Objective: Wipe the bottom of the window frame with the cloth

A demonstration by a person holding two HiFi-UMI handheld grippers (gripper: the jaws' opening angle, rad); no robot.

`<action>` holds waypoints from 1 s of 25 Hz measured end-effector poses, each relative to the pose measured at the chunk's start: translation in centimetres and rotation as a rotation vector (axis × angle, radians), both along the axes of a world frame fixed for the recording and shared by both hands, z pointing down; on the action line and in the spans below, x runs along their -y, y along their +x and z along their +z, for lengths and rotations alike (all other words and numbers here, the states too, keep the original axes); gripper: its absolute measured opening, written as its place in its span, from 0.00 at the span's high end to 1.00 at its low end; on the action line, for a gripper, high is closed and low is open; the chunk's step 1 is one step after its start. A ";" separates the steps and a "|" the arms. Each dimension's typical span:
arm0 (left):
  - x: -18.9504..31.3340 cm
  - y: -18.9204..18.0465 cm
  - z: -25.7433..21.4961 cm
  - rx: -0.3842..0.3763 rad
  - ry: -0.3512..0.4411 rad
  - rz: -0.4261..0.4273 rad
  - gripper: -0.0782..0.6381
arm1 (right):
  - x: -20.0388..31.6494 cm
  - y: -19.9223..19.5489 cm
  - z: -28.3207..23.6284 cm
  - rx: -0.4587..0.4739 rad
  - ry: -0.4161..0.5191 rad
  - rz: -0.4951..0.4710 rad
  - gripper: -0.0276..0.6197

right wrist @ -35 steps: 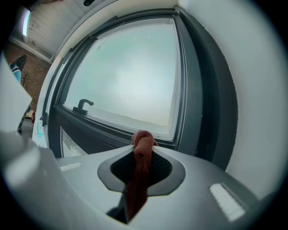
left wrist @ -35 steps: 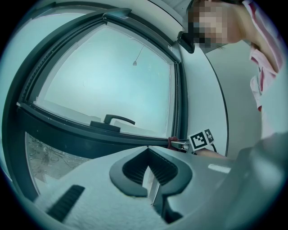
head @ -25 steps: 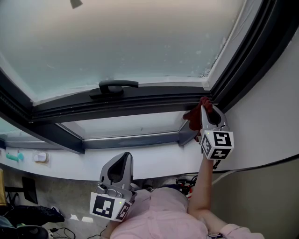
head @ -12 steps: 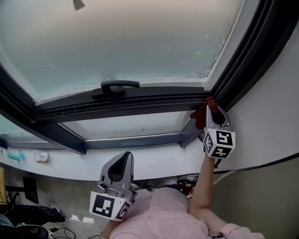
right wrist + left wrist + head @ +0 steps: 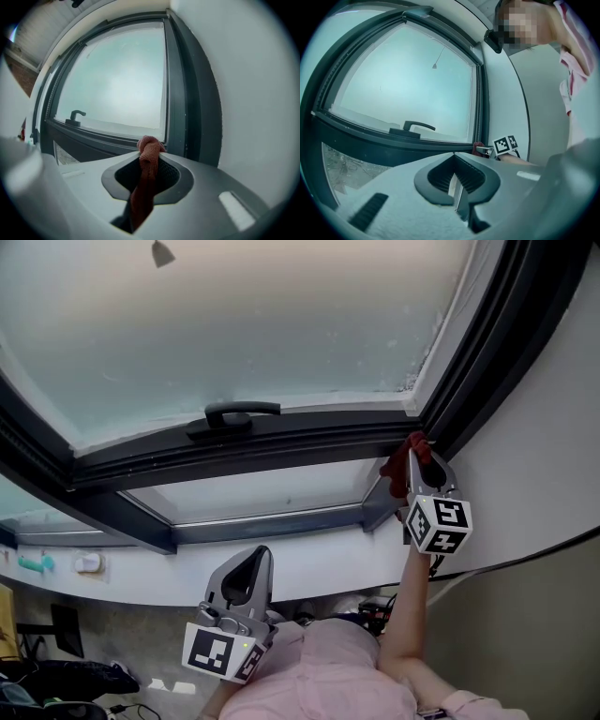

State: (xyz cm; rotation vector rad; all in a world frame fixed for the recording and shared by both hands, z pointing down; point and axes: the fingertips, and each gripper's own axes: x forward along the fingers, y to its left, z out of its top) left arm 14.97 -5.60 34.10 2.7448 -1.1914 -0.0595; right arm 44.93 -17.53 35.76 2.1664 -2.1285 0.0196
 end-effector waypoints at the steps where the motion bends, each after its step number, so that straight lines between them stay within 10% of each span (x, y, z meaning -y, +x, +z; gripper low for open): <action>1: -0.1 -0.2 0.1 -0.001 -0.004 0.003 0.89 | -0.4 -0.9 -0.1 0.013 0.014 -0.018 0.87; 25: -0.2 -19.7 -0.9 -0.038 0.001 -0.181 0.89 | 2.8 -34.5 2.2 -0.020 -0.086 -0.494 0.87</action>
